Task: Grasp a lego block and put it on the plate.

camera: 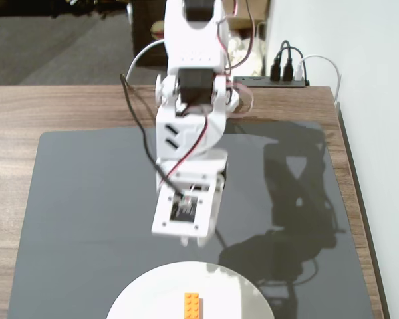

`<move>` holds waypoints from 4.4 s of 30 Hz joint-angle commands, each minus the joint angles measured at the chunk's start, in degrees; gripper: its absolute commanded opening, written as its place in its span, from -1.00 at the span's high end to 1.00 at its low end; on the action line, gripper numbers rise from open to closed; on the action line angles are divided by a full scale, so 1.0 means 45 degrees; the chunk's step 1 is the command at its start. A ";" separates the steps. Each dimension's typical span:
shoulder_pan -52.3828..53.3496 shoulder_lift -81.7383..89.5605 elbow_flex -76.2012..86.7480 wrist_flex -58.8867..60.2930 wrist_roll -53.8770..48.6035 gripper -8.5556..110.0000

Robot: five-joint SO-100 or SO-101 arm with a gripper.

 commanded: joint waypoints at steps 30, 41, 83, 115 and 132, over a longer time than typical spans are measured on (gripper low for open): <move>-0.1328 1.0254 1.2500 -0.1953 0.3047 0.85; -0.1406 1.1113 1.3750 -0.2422 0.2949 0.85; -0.2422 1.1875 1.6289 -0.4258 0.0176 0.85; -0.3086 1.0352 1.6289 -0.4941 0.1270 0.85; -0.2949 0.9023 1.5410 -0.4746 0.1543 0.85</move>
